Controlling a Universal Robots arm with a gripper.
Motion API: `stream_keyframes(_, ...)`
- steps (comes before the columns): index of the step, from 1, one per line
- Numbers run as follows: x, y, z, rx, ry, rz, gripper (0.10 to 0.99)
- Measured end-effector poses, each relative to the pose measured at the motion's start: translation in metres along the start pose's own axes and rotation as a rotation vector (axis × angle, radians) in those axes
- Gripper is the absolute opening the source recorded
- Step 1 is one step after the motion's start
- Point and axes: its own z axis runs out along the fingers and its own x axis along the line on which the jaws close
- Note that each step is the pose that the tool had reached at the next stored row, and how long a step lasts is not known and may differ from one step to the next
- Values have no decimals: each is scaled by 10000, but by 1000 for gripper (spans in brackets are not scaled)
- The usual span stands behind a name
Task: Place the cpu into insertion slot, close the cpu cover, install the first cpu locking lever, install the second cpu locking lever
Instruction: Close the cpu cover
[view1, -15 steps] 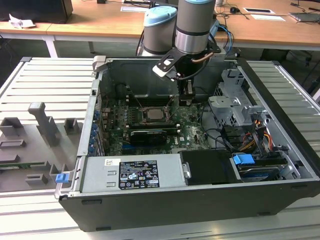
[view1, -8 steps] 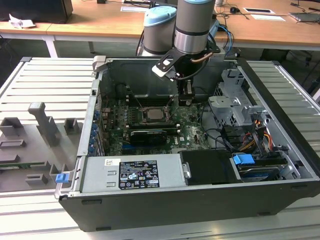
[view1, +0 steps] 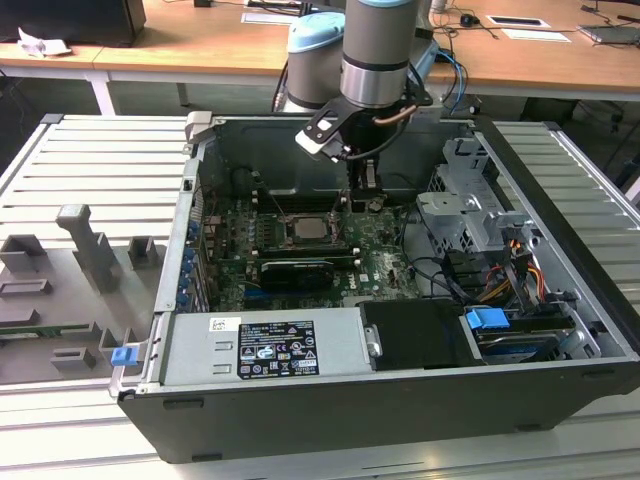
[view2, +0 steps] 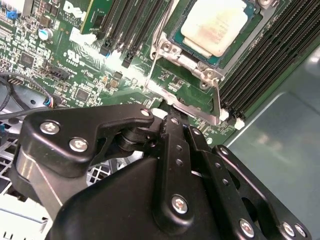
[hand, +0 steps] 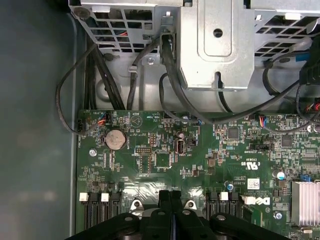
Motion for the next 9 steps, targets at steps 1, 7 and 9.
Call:
stream_keyframes(1,0,-9,0,0,0,0,106)
stream_keyframes(7,1,-69,-3,0,0,-1,106)
stream_keyframes(9,1,-80,-3,0,0,0,106)
